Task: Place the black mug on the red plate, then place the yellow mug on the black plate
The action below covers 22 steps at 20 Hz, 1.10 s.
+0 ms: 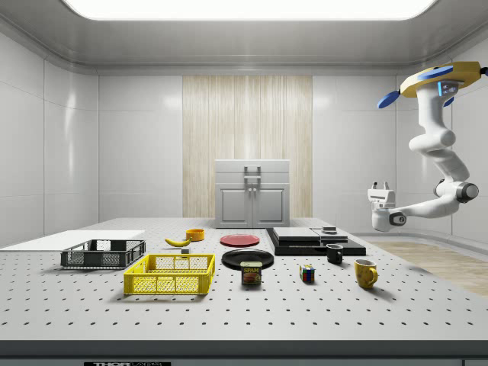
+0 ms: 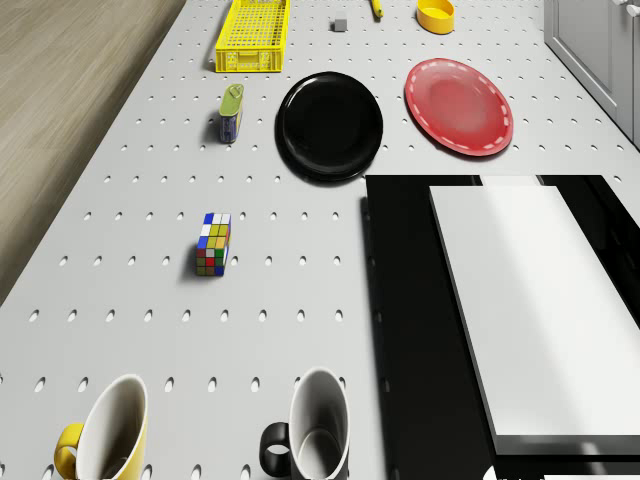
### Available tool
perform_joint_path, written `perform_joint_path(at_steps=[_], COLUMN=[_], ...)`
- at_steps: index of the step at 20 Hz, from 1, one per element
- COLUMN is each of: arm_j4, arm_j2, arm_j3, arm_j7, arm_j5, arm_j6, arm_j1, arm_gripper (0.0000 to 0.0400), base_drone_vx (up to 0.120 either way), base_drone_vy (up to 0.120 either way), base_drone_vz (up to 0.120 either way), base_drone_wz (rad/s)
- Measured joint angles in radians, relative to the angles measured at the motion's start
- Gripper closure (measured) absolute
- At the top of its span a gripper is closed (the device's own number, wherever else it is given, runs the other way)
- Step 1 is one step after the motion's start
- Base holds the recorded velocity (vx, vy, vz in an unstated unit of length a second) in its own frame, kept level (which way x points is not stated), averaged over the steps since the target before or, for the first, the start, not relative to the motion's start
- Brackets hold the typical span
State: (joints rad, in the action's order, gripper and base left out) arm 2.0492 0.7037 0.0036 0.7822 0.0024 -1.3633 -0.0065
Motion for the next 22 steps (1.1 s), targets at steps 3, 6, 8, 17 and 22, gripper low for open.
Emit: perform_joint_path(at_steps=[3,6,8,17,22], arm_j4=[-0.005,-0.006,-0.006,-0.004,-0.001], arm_j2=[-0.001,-0.001,0.0,0.004,0.006], arm_j3=[0.0,0.001,0.001,0.002,0.003], arm_j7=[0.0,0.0,0.0,-0.001,-0.001], arm_j5=[0.0,0.0,0.0,0.0,-0.002], arm_j6=[0.001,0.001,0.0,-0.006,-0.009], arm_j1=[0.0,-0.001,-0.001,-0.002,-0.003], arm_gripper=[0.0,0.0,0.0,0.0,0.0], base_drone_vx=[0.12,0.107,0.0,0.062,0.12], base_drone_vy=[0.0,0.0,0.0,0.0,0.0], base_drone_vz=[0.0,0.0,-0.08,-0.049,0.0], base_drone_wz=[0.0,0.0,0.0,0.0,0.0])
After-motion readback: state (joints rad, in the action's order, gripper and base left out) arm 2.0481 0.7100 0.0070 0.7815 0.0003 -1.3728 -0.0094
